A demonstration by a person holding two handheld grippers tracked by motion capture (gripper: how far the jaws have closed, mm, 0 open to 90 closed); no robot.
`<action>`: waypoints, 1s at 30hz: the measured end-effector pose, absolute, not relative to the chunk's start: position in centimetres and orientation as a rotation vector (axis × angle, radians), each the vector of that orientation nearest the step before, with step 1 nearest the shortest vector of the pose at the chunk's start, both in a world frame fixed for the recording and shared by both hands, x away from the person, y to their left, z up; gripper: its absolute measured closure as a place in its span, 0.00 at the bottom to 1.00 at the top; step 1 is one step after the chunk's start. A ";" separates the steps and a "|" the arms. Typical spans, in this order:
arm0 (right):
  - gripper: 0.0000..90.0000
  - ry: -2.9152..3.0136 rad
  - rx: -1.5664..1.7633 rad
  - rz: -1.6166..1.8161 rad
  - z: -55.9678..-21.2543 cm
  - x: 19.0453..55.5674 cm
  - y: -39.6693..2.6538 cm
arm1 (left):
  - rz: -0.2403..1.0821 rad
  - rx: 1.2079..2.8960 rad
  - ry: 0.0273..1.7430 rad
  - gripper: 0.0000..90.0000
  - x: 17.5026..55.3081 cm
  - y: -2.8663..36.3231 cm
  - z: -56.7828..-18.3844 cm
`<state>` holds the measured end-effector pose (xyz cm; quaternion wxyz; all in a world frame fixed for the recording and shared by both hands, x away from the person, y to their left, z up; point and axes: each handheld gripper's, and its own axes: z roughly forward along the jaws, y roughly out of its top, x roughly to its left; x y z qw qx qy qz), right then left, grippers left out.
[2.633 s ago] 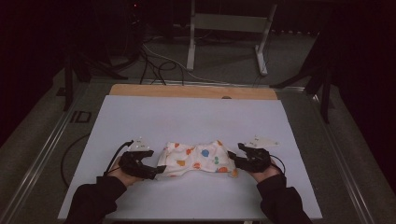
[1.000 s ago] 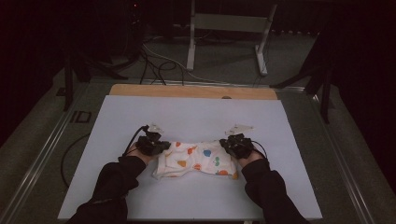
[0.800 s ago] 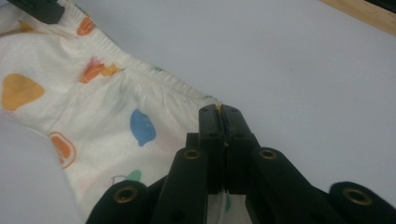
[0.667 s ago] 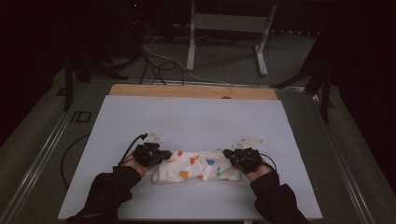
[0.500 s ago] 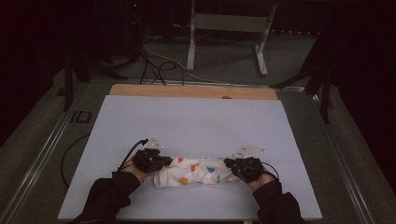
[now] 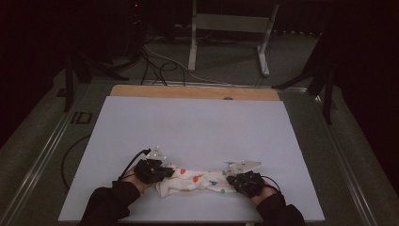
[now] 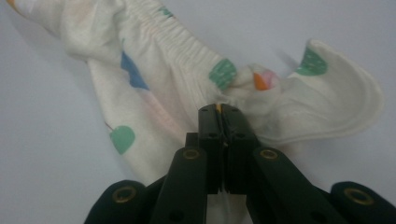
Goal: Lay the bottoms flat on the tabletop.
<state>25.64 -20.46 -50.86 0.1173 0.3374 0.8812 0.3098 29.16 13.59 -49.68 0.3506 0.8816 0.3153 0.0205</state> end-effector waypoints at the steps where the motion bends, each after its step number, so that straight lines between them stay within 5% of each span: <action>1: 0.98 2.578 0.984 0.898 -50.8 25.6 -20.3 | 0.051 2.277 0.821 0.97 29.2 13.6 -49.7; 13: 0.80 2.553 0.974 0.967 -47.8 26.8 -20.0 | 0.037 2.245 0.807 0.96 29.2 13.6 -49.4; 19: 0.81 2.503 0.973 1.023 -46.1 28.7 -18.9 | 0.040 2.242 0.801 0.97 29.1 13.5 -49.3; 30: 0.84 2.576 1.092 0.892 -49.4 28.9 -18.3 | 0.038 2.243 0.793 0.97 29.0 13.5 -49.2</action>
